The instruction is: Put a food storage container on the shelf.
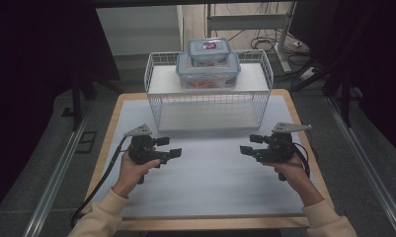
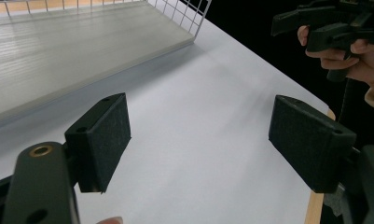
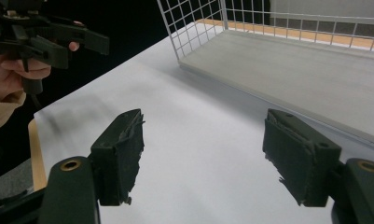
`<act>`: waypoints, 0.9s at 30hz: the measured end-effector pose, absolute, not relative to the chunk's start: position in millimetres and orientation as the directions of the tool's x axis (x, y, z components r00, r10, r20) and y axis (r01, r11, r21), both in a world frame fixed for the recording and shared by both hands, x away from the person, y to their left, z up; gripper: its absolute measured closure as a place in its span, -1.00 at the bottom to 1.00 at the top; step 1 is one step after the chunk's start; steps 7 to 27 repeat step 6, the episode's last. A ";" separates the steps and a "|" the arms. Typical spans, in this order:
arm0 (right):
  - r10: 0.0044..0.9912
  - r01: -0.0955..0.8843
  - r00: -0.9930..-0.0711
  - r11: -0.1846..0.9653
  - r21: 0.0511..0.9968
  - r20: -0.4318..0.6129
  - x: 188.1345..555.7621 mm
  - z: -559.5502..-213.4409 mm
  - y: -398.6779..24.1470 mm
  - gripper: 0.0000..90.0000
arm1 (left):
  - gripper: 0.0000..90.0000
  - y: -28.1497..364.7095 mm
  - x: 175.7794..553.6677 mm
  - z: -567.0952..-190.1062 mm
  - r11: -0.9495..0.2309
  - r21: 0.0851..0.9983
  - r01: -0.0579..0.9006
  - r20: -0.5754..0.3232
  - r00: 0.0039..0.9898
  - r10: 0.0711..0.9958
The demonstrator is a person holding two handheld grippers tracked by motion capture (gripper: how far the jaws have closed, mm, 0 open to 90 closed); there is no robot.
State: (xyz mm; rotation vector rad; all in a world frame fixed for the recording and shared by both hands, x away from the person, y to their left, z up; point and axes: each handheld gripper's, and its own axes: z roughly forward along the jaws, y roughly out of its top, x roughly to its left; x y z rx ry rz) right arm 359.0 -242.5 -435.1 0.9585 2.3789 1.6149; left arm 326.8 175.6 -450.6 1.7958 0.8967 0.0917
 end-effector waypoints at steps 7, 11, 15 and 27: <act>0.570 0.429 -0.790 0.252 0.867 0.225 358.8 -438.8 -240.8 -0.45 | -0.54 176.2 329.2 -453.1 -0.137 0.836 0.532 -0.350 0.708 0.614; 0.570 0.429 -0.790 0.252 0.867 0.225 358.8 -438.8 -240.8 -0.45 | -0.54 176.2 329.2 -453.1 -0.137 0.836 0.532 -0.350 0.708 0.614; 0.570 0.429 -0.790 0.252 0.867 0.225 358.8 -438.8 -240.8 -0.45 | -0.54 176.2 329.2 -453.1 -0.137 0.836 0.532 -0.350 0.708 0.614; 0.570 0.429 -0.790 0.252 0.867 0.225 358.8 -438.8 -240.8 -0.45 | -0.54 176.2 329.2 -453.1 -0.137 0.836 0.532 -0.350 0.708 0.614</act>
